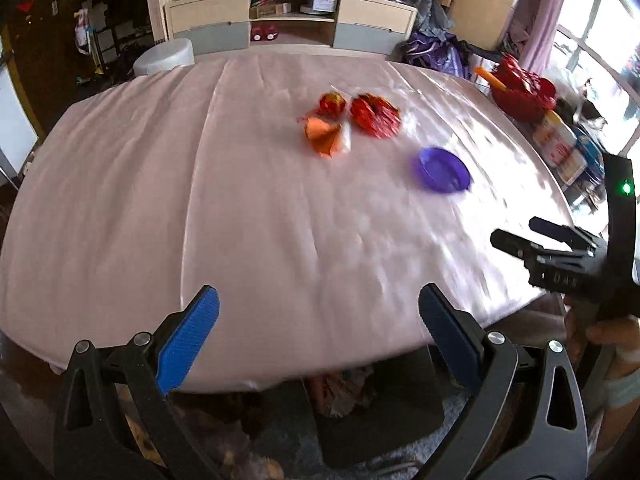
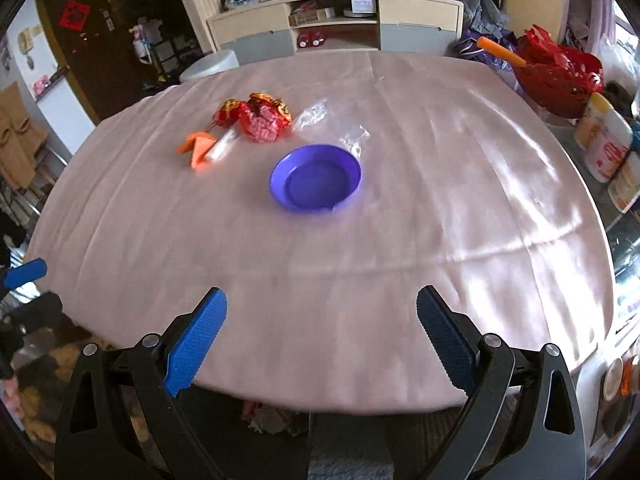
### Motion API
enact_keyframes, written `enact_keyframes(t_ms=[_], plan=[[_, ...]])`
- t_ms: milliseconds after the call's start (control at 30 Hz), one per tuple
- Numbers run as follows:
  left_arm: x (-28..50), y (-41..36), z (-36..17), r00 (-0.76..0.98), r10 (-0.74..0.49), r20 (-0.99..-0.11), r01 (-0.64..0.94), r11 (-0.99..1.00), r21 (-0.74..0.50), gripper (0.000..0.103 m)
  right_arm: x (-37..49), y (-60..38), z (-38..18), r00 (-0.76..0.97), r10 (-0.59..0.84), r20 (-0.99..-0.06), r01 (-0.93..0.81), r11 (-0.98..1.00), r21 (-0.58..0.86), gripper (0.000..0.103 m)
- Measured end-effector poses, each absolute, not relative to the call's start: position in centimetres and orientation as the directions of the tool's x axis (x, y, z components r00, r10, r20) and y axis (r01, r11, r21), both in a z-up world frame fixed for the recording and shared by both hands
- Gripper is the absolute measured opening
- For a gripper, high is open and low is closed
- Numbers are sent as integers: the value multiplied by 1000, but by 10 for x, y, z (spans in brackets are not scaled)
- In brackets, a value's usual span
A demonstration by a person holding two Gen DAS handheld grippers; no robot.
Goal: Collect trash
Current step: 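Grasp the purple bowl with the right tool while the left tool grasps the orange paper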
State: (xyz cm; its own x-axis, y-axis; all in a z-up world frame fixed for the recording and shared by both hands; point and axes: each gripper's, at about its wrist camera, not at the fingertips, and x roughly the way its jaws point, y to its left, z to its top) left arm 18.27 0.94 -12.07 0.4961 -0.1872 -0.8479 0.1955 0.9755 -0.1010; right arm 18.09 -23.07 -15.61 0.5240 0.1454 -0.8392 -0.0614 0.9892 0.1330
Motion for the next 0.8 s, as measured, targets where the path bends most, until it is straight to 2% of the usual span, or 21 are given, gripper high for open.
enact_keyframes(t_ms=[333,700,800], plan=[[259,-2,-120,526,-148,-837,199,979,-48,95,237,-219,-181,495,121,-860,-71,993,99,96],[318,-15,-149,496,-155,-854,213,976,-53,94,262,-215,-192,509,122,-852,-94,992,85,97],[333,-21,-158,490,-151,-858,220,974,-46,90,266,-214,-192,516,129,-847,-98,991,91,97]])
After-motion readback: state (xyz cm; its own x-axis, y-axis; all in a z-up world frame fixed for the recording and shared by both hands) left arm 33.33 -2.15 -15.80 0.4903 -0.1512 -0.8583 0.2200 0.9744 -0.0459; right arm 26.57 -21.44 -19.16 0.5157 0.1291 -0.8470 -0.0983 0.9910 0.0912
